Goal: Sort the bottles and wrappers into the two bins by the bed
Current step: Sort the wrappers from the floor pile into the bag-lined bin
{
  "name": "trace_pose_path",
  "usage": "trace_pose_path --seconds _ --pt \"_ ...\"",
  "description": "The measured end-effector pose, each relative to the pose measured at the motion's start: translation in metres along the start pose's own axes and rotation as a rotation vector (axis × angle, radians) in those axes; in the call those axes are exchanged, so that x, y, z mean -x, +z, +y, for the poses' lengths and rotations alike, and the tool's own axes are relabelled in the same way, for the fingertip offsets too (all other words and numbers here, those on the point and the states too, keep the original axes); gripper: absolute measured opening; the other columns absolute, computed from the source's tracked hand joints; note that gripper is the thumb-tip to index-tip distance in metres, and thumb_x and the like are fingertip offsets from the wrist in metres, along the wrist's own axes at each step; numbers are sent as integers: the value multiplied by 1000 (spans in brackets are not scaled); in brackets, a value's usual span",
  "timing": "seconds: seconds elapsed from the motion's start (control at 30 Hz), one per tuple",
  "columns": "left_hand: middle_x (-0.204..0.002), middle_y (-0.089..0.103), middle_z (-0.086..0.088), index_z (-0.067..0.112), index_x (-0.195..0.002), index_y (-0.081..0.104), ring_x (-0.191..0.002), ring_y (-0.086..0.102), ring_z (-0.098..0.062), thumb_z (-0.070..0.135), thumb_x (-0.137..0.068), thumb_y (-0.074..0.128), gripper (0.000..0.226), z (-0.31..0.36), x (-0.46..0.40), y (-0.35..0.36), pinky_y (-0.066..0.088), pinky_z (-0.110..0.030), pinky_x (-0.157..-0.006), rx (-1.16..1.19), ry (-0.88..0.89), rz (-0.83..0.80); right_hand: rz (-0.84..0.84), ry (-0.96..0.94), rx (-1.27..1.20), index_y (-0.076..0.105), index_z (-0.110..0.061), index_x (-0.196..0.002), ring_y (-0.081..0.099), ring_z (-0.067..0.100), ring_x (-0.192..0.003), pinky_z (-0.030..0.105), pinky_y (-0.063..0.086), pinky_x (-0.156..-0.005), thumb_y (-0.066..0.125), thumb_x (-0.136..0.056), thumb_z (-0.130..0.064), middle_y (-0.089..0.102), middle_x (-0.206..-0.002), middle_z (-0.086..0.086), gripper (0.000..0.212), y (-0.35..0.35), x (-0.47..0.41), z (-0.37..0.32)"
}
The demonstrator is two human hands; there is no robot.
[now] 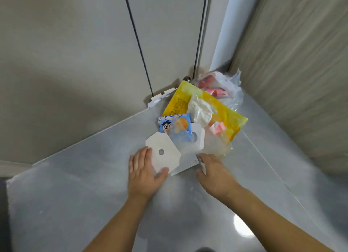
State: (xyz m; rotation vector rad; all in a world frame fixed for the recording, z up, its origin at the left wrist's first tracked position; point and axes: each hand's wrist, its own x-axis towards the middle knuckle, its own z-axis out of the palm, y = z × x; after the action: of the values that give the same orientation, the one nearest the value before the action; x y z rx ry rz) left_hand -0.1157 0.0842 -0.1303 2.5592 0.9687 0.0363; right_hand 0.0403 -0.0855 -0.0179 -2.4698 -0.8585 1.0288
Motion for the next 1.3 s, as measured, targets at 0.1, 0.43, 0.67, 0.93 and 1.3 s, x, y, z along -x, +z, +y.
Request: trace_pose_path --seconds 0.1,0.43,0.67,0.93,1.3 --pt "-151 38 -5 8 -143 42 -143 30 -23 74 -63 61 105 1 -1 3 18 -50 -119 -58 5 -12 -18 -17 18 38 -12 -143 46 23 -125 28 36 -105 48 -95 -20 47 -137 9 49 1 -14 -7" --pt "-156 31 -11 2 -147 36 -147 23 -26 68 -76 54 99 -6 -3 9 19 -53 -117 -44 69 31 129 60 129 31 -12 -142 44 29 -120 36 37 -100 50 -92 -24 36 -132 10 55 11 -58 -36" --pt "-155 33 -13 0 -145 38 -147 23 -24 47 -87 41 74 -12 -1 9 18 -50 -119 149 111 76 206 174 257 34 -16 -136 43 29 -122 35 34 -98 52 -90 -33 45 -132 8 53 14 -71 -47" --pt "-154 38 -5 7 -145 42 -146 26 -23 30 -92 30 59 -16 0 11 19 -48 -119 259 101 79 263 199 263 38 -14 -132 41 29 -121 37 34 -100 59 -87 -41 45 -130 8 57 15 -75 -47" --pt "-155 35 -4 8 -149 35 -146 27 -17 27 -94 29 59 -16 -1 12 19 -44 -120 305 27 89 253 111 163 51 -16 -80 55 27 -86 33 44 -70 49 -92 -27 59 -85 3 17 11 -77 -44"
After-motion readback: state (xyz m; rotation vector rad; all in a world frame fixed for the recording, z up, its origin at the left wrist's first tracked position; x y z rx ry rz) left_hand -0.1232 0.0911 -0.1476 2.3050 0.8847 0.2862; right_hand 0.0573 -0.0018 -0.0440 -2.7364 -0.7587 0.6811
